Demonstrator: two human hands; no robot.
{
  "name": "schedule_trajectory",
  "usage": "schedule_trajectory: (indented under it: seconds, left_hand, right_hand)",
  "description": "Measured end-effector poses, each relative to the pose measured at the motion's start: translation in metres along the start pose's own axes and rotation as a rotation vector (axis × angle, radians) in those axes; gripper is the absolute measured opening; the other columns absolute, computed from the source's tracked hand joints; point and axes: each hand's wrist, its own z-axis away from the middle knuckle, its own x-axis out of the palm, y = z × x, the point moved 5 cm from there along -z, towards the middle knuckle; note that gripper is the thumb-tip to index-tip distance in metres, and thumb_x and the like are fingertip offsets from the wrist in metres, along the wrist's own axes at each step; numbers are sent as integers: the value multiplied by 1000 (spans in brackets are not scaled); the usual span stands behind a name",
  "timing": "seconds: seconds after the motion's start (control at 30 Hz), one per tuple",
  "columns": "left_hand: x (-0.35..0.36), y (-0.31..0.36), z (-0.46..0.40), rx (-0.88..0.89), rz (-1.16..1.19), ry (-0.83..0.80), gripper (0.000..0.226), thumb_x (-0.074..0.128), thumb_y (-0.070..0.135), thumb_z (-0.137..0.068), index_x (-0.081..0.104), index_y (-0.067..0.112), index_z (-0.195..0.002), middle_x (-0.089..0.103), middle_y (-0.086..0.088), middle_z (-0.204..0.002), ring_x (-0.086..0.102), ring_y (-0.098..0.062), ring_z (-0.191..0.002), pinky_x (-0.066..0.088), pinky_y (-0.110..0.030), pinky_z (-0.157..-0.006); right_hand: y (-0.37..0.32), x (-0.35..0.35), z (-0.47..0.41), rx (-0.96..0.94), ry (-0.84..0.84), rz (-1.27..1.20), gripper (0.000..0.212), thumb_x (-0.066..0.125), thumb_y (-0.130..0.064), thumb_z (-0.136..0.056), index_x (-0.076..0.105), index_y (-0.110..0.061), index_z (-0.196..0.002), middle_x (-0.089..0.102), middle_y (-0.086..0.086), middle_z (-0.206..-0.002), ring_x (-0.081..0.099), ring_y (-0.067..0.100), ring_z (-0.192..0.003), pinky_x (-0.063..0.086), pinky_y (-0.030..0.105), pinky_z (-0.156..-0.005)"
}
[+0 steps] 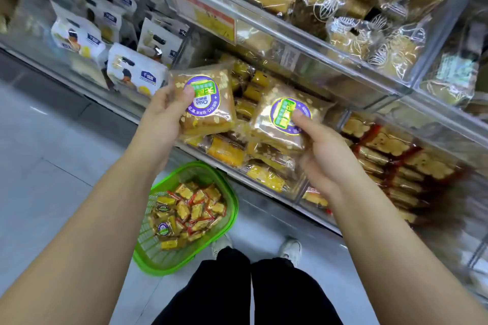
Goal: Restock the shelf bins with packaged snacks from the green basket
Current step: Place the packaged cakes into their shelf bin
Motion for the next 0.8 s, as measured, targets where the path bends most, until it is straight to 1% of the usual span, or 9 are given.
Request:
schedule_trajectory:
  seconds: [0.17, 0.27, 0.37, 0.47, 0.53, 0.6, 0.67, 0.73, 0.8]
  left_hand:
    - [-21, -3, -7, -8, -64, 83, 54, 62, 47, -76, 57, 16, -120, 74, 5, -94, 70, -12, -85, 51, -39, -87]
    - [-31, -2, -11, -3, -80, 79, 59, 63, 50, -74, 52, 26, -126, 72, 8, -102, 70, -11, -89, 51, -37, -84]
    - [-32, 1, -13, 24, -104, 37, 49, 64, 48, -77, 51, 36, -123, 72, 14, -96, 70, -11, -89, 53, -35, -76]
    - [-30, 7, -19, 36, -98, 20, 57, 63, 45, -77, 48, 26, -129, 71, 5, -104, 70, -16, -92, 54, -40, -80]
    - [-25, 12, -25, 43, -91, 2, 59, 62, 47, -77, 51, 17, -126, 71, -2, -107, 69, -20, -95, 53, -44, -88]
    - [-14, 13, -33, 46, -121, -36, 49, 61, 48, -77, 56, 19, -116, 71, -3, -106, 68, -19, -97, 51, -44, -91]
    - [0, 8, -39, 54, -202, -91, 32, 58, 47, -81, 54, 26, -105, 69, 2, -105, 66, -16, -97, 50, -40, -91]
    - [11, 0, -44, 61, -304, -125, 24, 53, 46, -89, 49, 26, -102, 65, 5, -104, 61, -15, -99, 47, -35, -90]
    - [13, -4, -46, 30, -442, -108, 38, 45, 54, -91, 45, 23, -112, 58, 7, -110, 54, -13, -105, 40, -34, -90]
  right_hand:
    - [-9, 35, -30, 51, -31, 195, 15, 66, -16, -83, 67, -1, -85, 73, 9, -76, 66, 20, -72, 52, 39, -86]
    - [-10, 49, -48, 91, -51, 232, 14, 62, -22, -87, 66, -9, -86, 72, 7, -83, 66, 17, -75, 51, 39, -91]
    - [-16, 49, -64, 87, 103, 632, 52, 62, -55, -78, 62, -12, -106, 70, 4, -97, 66, 21, -86, 52, 40, -87]
    - [-23, 43, -70, -1, 172, 910, 60, 58, -71, -69, 60, -17, -97, 66, -1, -94, 63, 18, -82, 51, 32, -71]
    - [-14, 32, -69, 50, 116, 818, 58, 61, -69, -68, 61, -23, -102, 65, -3, -103, 62, 17, -89, 49, 33, -84]
    - [-6, 15, -63, 80, 118, 802, 43, 62, -69, -68, 61, -28, -83, 63, -10, -91, 58, 10, -79, 42, 28, -81]
    - [-1, -2, -61, 93, 165, 811, 45, 64, -71, -63, 58, -27, -73, 60, -12, -85, 56, 9, -76, 39, 27, -76]
    - [0, -9, -63, 94, 184, 687, 44, 70, -65, -61, 66, -24, -76, 68, -9, -82, 63, 11, -77, 47, 28, -74]
    - [-2, -8, -69, 65, 176, 475, 40, 74, -50, -69, 69, -17, -91, 73, -2, -81, 66, 16, -73, 52, 31, -75]
